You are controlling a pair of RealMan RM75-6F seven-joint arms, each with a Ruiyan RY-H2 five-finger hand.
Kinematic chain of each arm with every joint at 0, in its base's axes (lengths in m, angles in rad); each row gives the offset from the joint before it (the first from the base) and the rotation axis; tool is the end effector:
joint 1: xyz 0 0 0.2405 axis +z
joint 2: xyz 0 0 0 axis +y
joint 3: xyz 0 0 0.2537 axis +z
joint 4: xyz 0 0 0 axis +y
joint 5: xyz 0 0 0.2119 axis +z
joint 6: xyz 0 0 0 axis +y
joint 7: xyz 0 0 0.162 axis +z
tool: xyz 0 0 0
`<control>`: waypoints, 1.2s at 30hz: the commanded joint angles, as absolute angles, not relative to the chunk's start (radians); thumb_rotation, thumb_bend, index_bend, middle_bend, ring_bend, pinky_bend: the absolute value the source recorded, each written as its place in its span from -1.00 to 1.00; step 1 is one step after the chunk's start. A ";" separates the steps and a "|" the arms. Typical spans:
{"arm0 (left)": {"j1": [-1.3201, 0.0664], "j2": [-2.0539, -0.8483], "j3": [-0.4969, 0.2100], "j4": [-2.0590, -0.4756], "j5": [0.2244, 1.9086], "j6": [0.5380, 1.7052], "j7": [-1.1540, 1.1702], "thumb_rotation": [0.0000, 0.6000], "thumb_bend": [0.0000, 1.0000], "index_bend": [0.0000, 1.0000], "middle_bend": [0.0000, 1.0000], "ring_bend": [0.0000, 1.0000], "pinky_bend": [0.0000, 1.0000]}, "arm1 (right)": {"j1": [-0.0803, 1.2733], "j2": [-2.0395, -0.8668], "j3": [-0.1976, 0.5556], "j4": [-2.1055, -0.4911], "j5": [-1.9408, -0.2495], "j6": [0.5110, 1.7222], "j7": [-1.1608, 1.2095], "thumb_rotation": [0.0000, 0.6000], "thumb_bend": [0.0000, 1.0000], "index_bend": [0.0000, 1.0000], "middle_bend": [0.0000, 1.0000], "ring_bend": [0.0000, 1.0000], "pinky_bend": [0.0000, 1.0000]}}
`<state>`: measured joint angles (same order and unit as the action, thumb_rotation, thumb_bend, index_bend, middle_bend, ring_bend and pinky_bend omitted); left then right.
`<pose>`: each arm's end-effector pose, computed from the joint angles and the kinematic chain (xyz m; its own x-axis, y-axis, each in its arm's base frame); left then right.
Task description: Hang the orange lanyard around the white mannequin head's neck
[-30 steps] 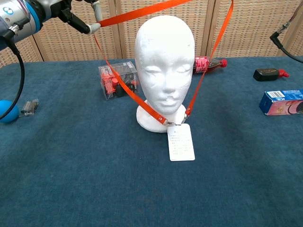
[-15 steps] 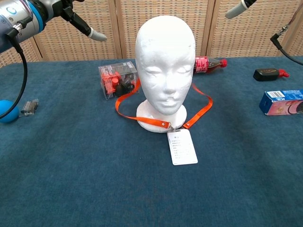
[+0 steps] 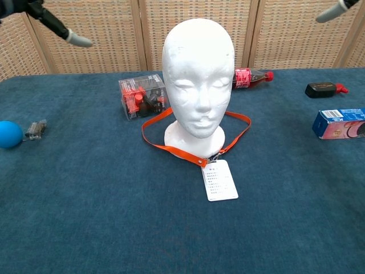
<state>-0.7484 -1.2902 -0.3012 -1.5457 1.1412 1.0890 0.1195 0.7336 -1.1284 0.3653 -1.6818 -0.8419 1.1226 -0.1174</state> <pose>-0.1308 0.4071 0.1046 0.2821 -0.0091 0.9594 0.9087 -0.3182 -0.2702 -0.1506 -0.4127 0.1665 0.1455 0.0466 0.9883 -0.9843 -0.0939 0.1494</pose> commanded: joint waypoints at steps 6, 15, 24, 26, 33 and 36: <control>-0.495 -1.107 -0.146 -1.727 1.202 1.275 0.134 0.94 -0.98 -1.00 -1.00 -1.00 -1.00 | 0.537 -1.020 0.195 -1.762 -1.035 1.192 -0.073 1.00 0.51 -0.85 0.51 0.43 0.74; -0.372 -1.089 -0.070 -1.772 1.253 1.393 0.176 1.00 -0.98 -1.00 -1.00 -1.00 -1.00 | 0.475 -0.977 0.028 -1.779 -1.266 1.098 -0.075 1.00 0.61 -0.73 0.54 0.46 0.84; -0.320 -1.076 -0.053 -1.802 1.265 1.421 0.193 1.00 -0.98 -1.00 -1.00 -1.00 -1.00 | 0.531 -1.051 -0.036 -1.794 -1.396 0.947 -0.151 1.00 0.61 -0.61 0.55 0.46 0.84; -0.319 -1.077 -0.055 -1.796 1.269 1.415 0.188 1.00 -0.98 -1.00 -1.00 -1.00 -1.00 | 0.553 -1.083 -0.030 -1.799 -1.390 0.911 -0.171 1.00 0.61 -0.59 0.55 0.46 0.84; -0.322 -1.077 -0.069 -1.774 1.263 1.382 0.173 1.00 -0.98 -1.00 -1.00 -1.00 -1.00 | 0.640 -1.215 0.008 -1.788 -1.299 0.792 -0.276 1.00 0.62 -0.57 0.56 0.46 0.84; -0.323 -1.076 -0.074 -1.770 1.259 1.373 0.168 1.00 -0.98 -1.00 -1.00 -1.00 -1.00 | 0.670 -1.269 0.024 -1.770 -1.248 0.764 -0.313 1.00 0.62 -0.56 0.56 0.46 0.84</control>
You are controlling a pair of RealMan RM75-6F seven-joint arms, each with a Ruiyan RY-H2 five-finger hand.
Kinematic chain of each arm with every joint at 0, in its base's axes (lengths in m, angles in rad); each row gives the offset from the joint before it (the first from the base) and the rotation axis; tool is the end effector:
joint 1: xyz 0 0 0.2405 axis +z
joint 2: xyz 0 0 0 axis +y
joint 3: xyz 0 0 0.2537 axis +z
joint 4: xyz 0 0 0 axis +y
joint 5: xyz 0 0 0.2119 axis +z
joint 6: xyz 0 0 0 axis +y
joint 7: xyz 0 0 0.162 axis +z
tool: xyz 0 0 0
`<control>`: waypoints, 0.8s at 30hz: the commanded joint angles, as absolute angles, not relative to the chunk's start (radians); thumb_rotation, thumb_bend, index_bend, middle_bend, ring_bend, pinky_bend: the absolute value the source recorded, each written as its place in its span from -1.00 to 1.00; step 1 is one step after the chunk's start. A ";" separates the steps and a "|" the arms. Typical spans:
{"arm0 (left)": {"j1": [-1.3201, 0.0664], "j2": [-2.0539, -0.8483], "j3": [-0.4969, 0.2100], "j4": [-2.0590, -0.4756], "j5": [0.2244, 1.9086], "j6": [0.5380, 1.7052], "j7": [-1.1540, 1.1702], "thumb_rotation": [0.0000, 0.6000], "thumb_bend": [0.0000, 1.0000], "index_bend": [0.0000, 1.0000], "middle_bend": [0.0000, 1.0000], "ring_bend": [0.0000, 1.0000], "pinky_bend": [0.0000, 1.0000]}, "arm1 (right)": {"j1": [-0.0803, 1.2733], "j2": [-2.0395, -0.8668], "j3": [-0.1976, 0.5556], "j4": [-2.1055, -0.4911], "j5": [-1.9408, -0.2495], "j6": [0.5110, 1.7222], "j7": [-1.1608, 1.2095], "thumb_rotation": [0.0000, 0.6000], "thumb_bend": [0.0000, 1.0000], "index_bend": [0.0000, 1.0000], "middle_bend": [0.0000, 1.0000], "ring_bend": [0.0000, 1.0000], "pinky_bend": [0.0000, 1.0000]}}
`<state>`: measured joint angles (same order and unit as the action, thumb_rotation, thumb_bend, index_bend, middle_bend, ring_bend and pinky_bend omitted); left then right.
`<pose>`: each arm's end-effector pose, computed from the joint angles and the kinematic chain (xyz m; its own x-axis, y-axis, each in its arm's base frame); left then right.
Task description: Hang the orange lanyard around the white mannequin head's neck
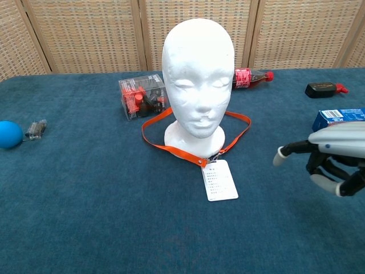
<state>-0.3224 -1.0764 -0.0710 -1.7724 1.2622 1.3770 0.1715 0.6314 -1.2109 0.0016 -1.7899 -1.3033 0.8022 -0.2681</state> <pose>-0.2637 0.2659 0.1521 0.4181 0.0326 0.9078 0.9084 -0.0236 -0.4175 -0.1864 -0.2761 0.0130 0.5637 -0.4740 0.6764 -0.8062 -0.4939 0.3258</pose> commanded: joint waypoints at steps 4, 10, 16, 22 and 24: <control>-0.325 -1.074 -0.084 -1.771 1.249 1.352 0.153 1.00 -0.98 -1.00 -1.00 -1.00 -1.00 | 0.719 -1.358 0.050 -1.743 -1.162 0.742 -0.388 1.00 0.62 -0.56 0.56 0.46 0.84; -0.328 -1.074 -0.088 -1.776 1.243 1.330 0.169 1.00 -0.98 -1.00 -1.00 -1.00 -1.00 | 0.776 -1.452 0.061 -1.698 -0.998 0.761 -0.507 1.00 0.62 -0.54 0.56 0.46 0.84; -0.324 -1.074 -0.095 -1.779 1.239 1.324 0.178 1.00 -0.98 -1.00 -1.00 -1.00 -1.00 | 0.808 -1.489 0.043 -1.693 -0.917 0.785 -0.572 1.00 0.62 -0.52 0.56 0.46 0.84; -0.322 -1.073 -0.100 -1.779 1.238 1.317 0.179 1.00 -0.97 -1.00 -1.00 -1.00 -1.00 | 0.825 -1.481 0.022 -1.711 -0.874 0.792 -0.592 1.00 0.62 -0.46 0.57 0.46 0.84; -0.322 -1.074 -0.100 -1.779 1.238 1.315 0.180 1.00 -0.98 -1.00 -1.00 -1.00 -1.00 | 0.828 -1.475 0.014 -1.720 -0.868 0.788 -0.593 1.00 0.62 -0.44 0.57 0.46 0.84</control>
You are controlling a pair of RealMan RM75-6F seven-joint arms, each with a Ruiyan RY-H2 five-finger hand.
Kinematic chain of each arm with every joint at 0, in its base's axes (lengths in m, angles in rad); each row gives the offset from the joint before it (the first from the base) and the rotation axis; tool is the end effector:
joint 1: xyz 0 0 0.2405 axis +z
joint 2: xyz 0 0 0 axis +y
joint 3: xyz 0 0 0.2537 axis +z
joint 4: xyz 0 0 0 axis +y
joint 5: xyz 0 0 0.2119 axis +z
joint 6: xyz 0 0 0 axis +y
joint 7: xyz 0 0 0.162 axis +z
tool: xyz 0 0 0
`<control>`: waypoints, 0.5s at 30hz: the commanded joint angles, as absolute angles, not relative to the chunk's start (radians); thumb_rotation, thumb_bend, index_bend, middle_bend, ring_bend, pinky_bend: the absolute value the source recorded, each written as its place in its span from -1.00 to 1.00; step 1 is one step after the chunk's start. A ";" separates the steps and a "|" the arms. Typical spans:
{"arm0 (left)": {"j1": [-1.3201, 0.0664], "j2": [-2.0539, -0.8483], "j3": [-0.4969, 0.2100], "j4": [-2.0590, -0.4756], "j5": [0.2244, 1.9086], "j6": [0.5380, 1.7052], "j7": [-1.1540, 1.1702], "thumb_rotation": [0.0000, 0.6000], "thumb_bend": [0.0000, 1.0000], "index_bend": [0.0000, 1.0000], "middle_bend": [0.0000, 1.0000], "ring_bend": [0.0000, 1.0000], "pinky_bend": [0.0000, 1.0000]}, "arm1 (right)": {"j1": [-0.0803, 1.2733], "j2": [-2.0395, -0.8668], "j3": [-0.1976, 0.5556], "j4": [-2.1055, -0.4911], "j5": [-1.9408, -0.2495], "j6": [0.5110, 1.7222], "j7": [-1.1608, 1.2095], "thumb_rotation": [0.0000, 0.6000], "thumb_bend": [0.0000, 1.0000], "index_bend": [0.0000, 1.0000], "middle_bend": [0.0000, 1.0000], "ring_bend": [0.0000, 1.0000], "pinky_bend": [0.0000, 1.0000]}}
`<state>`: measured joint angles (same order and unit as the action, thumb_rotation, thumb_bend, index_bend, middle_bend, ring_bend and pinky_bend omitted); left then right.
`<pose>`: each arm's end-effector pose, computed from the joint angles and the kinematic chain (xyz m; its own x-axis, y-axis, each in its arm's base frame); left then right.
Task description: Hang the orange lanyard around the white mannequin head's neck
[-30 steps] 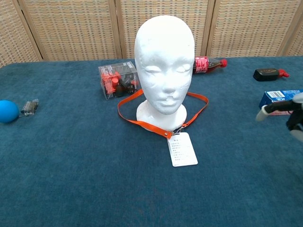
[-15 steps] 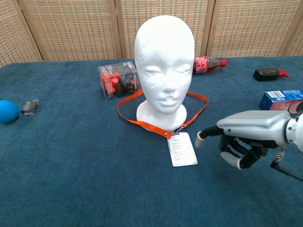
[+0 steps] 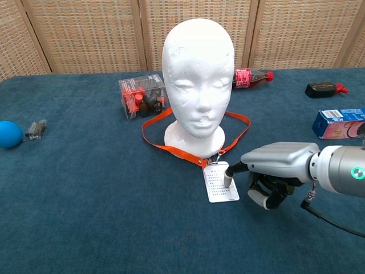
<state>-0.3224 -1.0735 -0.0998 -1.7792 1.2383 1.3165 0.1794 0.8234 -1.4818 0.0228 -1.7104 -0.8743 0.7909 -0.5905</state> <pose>-0.2642 0.2708 0.1480 0.4104 0.0697 0.9092 0.9118 -0.0150 -0.4104 -0.1402 -0.2924 -0.0640 0.5969 -0.5204 0.6106 -0.7920 -0.5036 0.3451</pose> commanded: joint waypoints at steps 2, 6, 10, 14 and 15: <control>-0.322 -1.074 -0.102 -1.779 1.237 1.312 0.181 1.00 -0.97 -1.00 -1.00 -1.00 -1.00 | 0.833 -1.465 0.001 -1.733 -0.870 0.781 -0.594 1.00 0.62 -0.43 0.57 0.46 0.84; -0.320 -1.075 -0.104 -1.780 1.238 1.310 0.183 1.00 -0.97 -1.00 -1.00 -1.00 -1.00 | 0.837 -1.448 -0.023 -1.763 -0.898 0.775 -0.594 1.00 0.62 -0.43 0.57 0.46 0.84; -0.319 -1.076 -0.104 -1.781 1.239 1.309 0.188 1.00 -0.97 -1.00 -1.00 -1.00 -1.00 | 0.836 -1.437 -0.045 -1.795 -0.935 0.778 -0.594 1.00 0.62 -0.43 0.57 0.46 0.84; -0.319 -1.078 -0.104 -1.783 1.239 1.305 0.194 1.00 -0.97 -1.00 -1.00 -1.00 -1.00 | 0.836 -1.431 -0.067 -1.825 -0.964 0.777 -0.599 1.00 0.62 -0.42 0.57 0.46 0.84; -0.318 -1.078 -0.105 -1.784 1.238 1.305 0.195 1.00 -0.97 -1.00 -1.00 -1.00 -1.00 | 0.836 -1.429 -0.070 -1.830 -0.970 0.776 -0.598 1.00 0.62 -0.42 0.57 0.46 0.84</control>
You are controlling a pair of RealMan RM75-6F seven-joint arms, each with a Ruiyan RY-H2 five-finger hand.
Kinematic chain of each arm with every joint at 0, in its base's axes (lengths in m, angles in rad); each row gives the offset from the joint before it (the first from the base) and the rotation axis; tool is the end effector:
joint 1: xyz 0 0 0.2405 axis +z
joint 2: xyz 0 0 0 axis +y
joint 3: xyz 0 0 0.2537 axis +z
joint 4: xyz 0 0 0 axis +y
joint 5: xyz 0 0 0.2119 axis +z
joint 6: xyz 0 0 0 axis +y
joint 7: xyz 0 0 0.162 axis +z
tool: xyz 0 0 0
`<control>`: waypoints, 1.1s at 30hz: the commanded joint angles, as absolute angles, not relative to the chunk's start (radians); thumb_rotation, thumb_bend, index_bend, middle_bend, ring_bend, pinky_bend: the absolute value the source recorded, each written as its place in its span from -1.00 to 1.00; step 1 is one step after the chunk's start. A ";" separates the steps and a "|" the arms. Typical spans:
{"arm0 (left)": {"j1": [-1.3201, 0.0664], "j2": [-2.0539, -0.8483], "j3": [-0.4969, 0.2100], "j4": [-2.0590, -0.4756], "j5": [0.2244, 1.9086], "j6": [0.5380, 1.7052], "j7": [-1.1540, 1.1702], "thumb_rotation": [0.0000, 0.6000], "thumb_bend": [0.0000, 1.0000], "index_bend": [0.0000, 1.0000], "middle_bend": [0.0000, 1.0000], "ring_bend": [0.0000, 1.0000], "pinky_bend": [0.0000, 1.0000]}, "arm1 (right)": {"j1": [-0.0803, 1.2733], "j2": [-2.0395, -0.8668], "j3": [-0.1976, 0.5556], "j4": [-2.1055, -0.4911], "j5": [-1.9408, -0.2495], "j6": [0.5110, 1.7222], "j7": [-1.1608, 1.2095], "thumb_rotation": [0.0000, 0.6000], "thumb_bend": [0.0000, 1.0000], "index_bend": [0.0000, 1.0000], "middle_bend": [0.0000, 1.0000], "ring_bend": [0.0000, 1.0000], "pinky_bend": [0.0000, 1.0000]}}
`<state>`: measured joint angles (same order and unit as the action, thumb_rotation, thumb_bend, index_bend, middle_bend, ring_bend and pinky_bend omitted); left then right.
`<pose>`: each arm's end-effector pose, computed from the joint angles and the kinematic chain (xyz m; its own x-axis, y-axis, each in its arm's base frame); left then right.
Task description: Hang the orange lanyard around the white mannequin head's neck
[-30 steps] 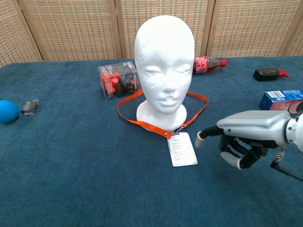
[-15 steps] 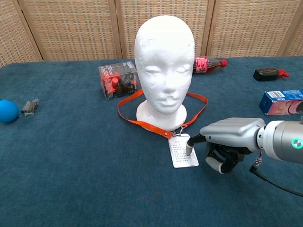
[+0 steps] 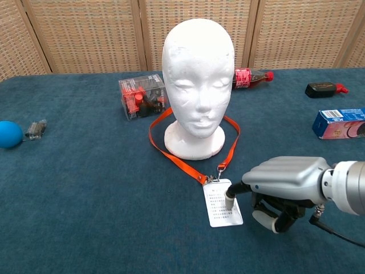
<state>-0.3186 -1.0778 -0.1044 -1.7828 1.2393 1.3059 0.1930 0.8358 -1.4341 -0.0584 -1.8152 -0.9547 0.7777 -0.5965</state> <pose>-0.2636 0.2702 0.1452 0.4149 0.0791 0.9064 0.9097 -0.0172 -0.4149 -0.1349 -0.2583 -0.0622 0.6546 -0.5268 0.5422 -0.7370 -0.6042 0.3029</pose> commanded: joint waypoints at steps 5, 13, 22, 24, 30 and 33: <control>-0.316 -1.076 -0.108 -1.787 1.235 1.303 0.195 1.00 -0.97 -1.00 -1.00 -1.00 -1.00 | 0.835 -1.412 -0.087 -1.877 -1.034 0.770 -0.576 1.00 0.62 -0.41 0.57 0.46 0.84; -0.311 -1.076 -0.112 -1.786 1.240 1.304 0.192 1.00 -0.97 -1.00 -1.00 -1.00 -1.00 | 0.800 -1.368 -0.041 -1.915 -1.189 0.844 -0.455 1.00 0.62 -0.41 0.57 0.46 0.84; -0.295 -1.076 -0.102 -1.784 1.275 1.325 0.182 1.00 -0.97 -1.00 -1.00 -1.00 -1.00 | 0.669 -1.122 -0.042 -1.920 -1.470 1.071 -0.223 1.00 0.62 -0.39 0.57 0.46 0.84; -0.283 -1.076 -0.096 -1.783 1.290 1.340 0.176 1.00 -0.97 -1.00 -1.00 -1.00 -1.00 | 0.615 -1.074 -0.062 -1.866 -1.531 1.154 -0.166 1.00 0.62 -0.38 0.57 0.45 0.84; -0.246 -1.073 -0.073 -1.778 1.326 1.379 0.153 1.00 -0.97 -1.00 -1.00 -1.00 -1.00 | 0.456 -1.070 -0.088 -1.624 -1.634 1.410 0.035 1.00 0.18 -0.67 0.06 -0.01 0.33; -0.234 -1.075 -0.067 -1.773 1.339 1.394 0.147 1.00 -0.97 -1.00 -1.00 -1.00 -1.00 | 0.412 -1.088 -0.079 -1.552 -1.626 1.470 0.075 1.00 -0.72 -0.85 -0.61 -0.73 -0.57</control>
